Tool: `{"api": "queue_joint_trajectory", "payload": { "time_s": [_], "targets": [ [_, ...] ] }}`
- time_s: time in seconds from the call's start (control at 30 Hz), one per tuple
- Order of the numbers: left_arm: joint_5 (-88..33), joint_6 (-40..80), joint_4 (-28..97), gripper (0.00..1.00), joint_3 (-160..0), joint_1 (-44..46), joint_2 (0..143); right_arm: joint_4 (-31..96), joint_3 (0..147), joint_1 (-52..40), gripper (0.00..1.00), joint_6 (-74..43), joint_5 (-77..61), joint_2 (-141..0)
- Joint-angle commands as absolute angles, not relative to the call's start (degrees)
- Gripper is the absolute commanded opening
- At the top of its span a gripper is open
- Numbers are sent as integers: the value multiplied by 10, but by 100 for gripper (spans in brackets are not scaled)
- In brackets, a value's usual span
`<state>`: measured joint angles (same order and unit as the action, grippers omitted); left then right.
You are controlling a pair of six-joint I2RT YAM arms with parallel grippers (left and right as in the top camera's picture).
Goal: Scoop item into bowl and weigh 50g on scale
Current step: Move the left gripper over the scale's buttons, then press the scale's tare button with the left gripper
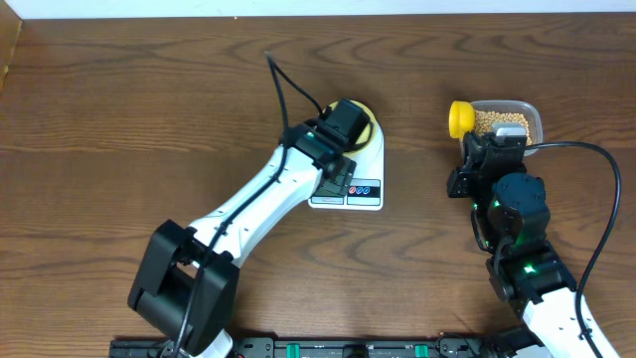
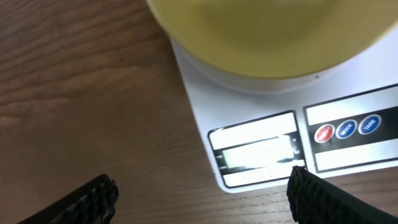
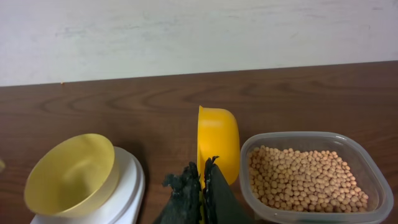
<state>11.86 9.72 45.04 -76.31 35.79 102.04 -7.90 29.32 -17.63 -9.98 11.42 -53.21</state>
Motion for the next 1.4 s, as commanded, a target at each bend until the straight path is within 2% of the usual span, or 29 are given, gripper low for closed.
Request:
{"api": "queue_joint_trajectory", "payload": {
  "time_s": [0.0, 0.2, 1.37],
  "targets": [
    [144, 121, 445, 89, -760, 369, 1034, -78, 303, -175, 1, -91, 121, -533],
    [144, 164, 439, 89, -760, 373, 1044, -78, 303, -175, 1, -91, 121, -533],
    [131, 184, 432, 89, -760, 420, 1085, -78, 303, -176, 1, -91, 116, -533]
  ]
}}
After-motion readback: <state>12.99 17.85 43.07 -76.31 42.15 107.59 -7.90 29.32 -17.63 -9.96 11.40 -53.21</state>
